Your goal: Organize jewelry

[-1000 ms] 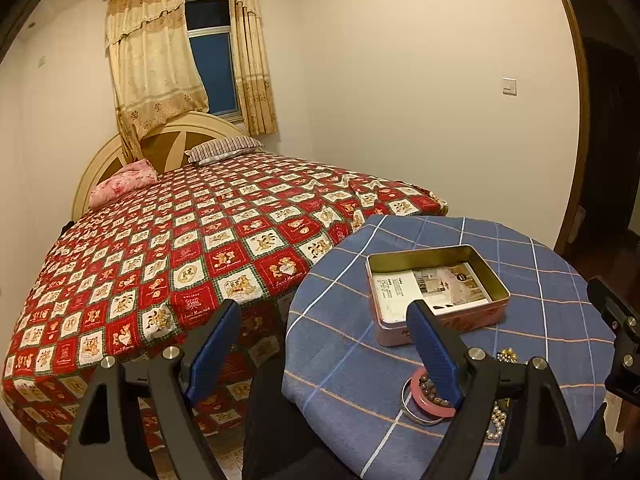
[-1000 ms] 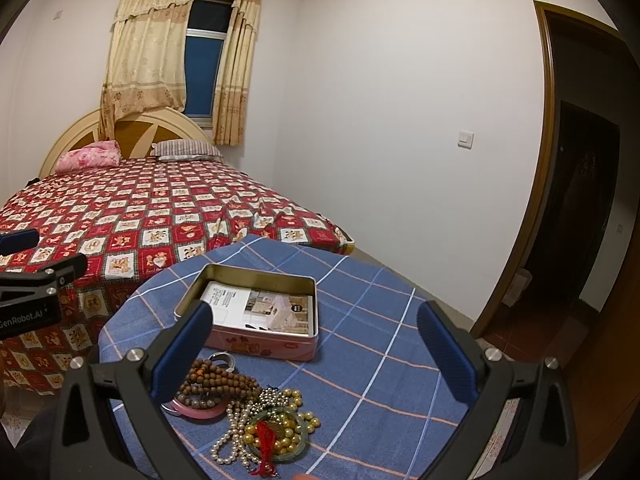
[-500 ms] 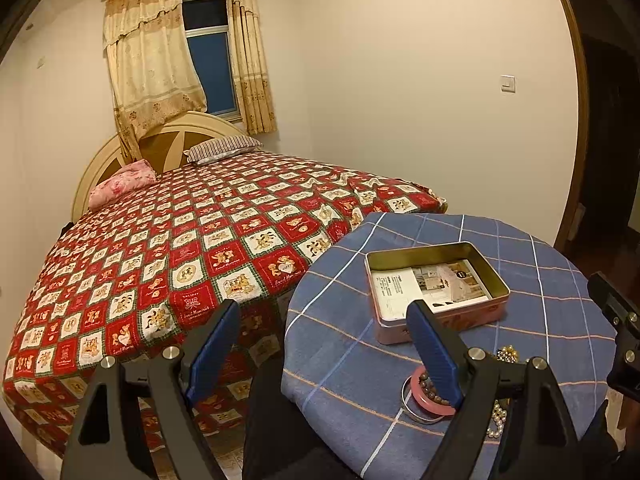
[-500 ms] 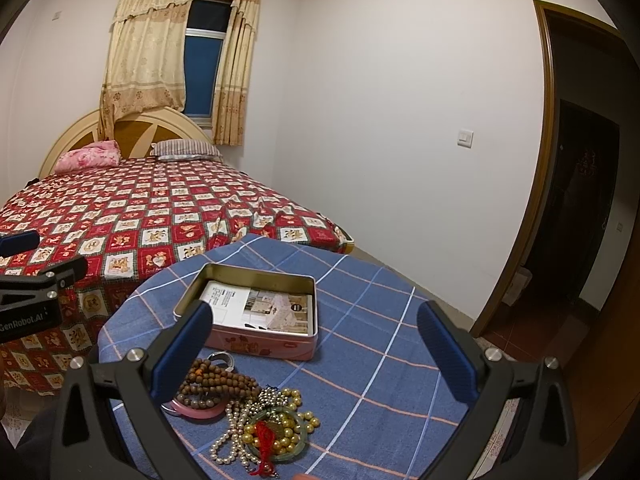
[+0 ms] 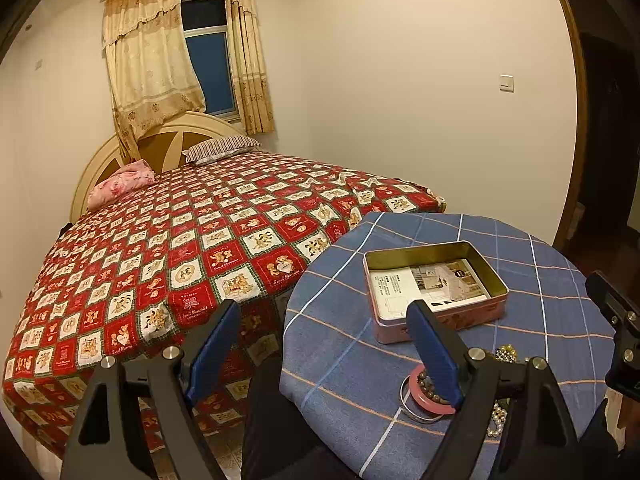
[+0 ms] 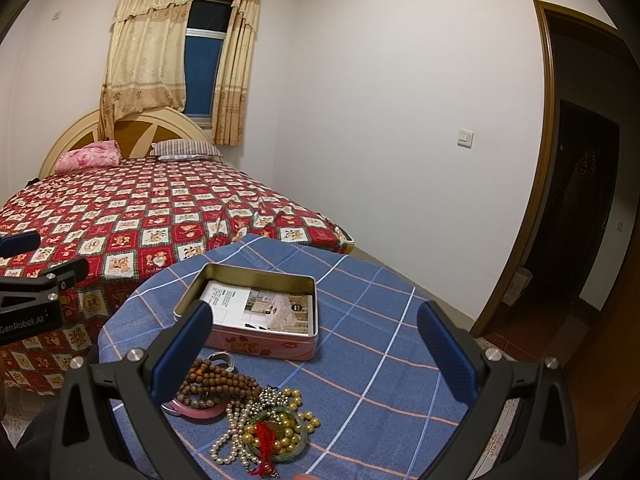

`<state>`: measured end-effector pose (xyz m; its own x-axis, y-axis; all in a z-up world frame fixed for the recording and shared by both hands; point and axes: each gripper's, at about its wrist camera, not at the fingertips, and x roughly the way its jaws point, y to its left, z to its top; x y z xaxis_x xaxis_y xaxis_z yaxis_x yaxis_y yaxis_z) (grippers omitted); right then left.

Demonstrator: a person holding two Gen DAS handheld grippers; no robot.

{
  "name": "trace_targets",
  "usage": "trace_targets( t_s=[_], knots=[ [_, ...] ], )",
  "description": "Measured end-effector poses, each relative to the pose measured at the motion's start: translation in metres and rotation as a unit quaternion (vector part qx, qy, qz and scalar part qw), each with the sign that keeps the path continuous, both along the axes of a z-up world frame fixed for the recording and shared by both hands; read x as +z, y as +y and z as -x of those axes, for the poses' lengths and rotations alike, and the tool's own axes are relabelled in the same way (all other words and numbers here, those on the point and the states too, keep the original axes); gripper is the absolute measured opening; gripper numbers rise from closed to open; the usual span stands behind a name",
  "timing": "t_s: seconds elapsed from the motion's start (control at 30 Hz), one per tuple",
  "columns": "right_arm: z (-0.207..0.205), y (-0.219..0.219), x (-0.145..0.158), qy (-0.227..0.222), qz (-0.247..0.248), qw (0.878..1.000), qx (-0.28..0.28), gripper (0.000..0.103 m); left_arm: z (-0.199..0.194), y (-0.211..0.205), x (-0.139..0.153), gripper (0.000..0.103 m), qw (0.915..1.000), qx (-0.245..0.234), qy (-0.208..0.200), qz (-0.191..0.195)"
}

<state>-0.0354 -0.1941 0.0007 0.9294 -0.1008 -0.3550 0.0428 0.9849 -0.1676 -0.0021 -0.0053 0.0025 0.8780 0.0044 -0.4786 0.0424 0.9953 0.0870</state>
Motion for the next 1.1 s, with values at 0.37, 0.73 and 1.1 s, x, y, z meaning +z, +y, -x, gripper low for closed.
trace_targets(
  t_s=[0.37, 0.73, 1.1],
  knots=[
    [-0.001, -0.001, -0.001, -0.001, -0.001, 1.0, 0.0, 0.103, -0.001, -0.001, 0.0, 0.085, 1.0, 0.0, 0.0, -0.001],
    [-0.001, -0.001, -0.001, -0.001, -0.002, 1.0, 0.0, 0.103, 0.0, 0.001, -0.009, 0.085, 1.0, -0.002, 0.001, -0.002],
    [-0.009, -0.008, -0.011, 0.008, -0.005, 1.0, -0.012, 0.103, -0.006, -0.001, -0.027, 0.085, 0.9998, -0.005, 0.017, 0.001]
  ],
)
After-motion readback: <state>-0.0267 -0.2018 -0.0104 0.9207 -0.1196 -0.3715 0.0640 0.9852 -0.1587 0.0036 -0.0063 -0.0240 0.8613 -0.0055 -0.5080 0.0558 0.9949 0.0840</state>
